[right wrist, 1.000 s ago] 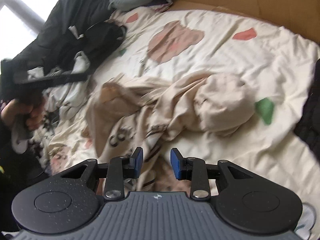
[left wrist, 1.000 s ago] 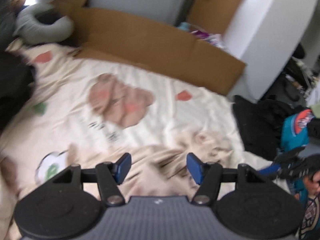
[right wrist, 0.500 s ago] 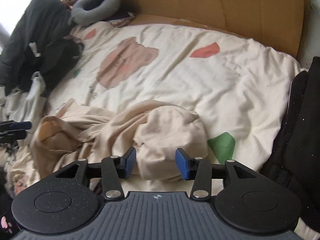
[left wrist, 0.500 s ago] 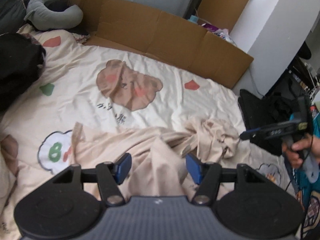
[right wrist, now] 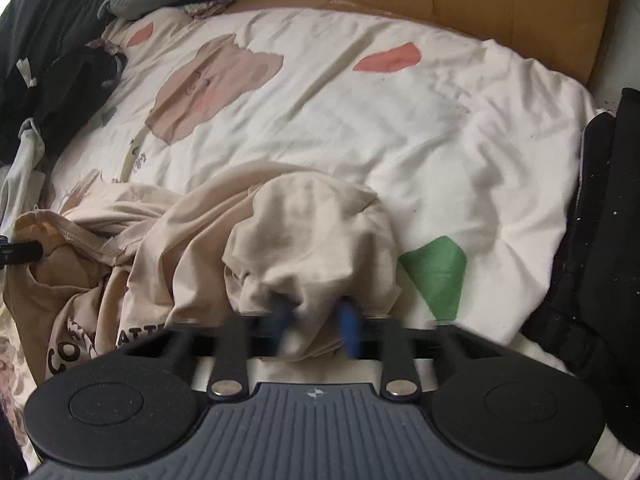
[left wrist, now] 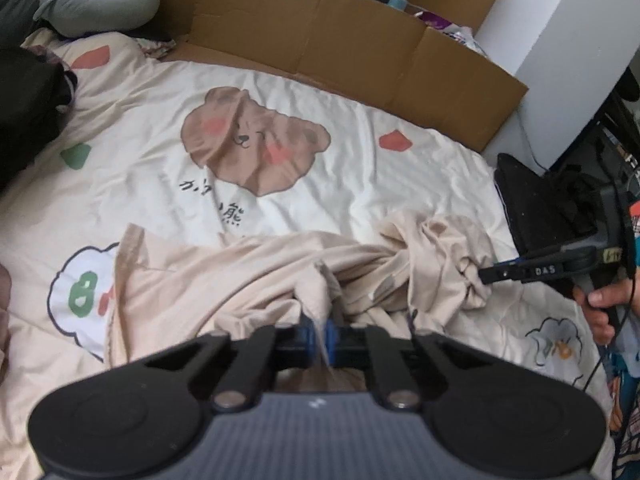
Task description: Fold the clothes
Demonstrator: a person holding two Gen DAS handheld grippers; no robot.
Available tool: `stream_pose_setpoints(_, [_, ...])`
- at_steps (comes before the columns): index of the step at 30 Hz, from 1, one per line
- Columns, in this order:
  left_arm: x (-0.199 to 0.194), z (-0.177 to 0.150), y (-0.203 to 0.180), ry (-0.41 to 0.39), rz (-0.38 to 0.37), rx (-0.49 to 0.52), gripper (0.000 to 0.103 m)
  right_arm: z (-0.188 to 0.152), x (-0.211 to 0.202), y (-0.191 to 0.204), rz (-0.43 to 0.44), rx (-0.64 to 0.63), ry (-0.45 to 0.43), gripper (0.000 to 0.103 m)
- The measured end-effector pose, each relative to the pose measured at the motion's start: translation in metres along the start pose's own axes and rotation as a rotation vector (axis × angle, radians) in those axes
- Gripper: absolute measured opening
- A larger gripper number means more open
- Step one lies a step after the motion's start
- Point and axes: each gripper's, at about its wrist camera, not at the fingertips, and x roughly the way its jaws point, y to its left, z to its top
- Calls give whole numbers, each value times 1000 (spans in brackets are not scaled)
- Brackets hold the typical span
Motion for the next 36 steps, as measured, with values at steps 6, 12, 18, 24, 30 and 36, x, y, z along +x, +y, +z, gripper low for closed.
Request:
stream_pose_setpoints(6, [-15,6,0,-24,16,-1,3,-1,-15,-1,-24,-12,-26,0])
stream_pose_setpoints(12, [-40,17,1,-68,38,8,3,-7,-49,-15,-72,1,-56,0])
stream_pose_setpoints(18, [-73,29,-5,-110,50,46,3,-31,-99,-38,-134,45,-70,0])
stream_pose_setpoints(24, [-112,39,-18,-153,47,80,3,-65,-152,-50,-211,80,-80,0])
stream_pose_setpoints(30, [-144,44,-35,-183,22,121,3,-88,-196,-72,-237,201,-120,0])
stream_pose_setpoints(36, [-171,44,-40,-205,22,135,3,-82,-172,-47,-152,140,-112,1])
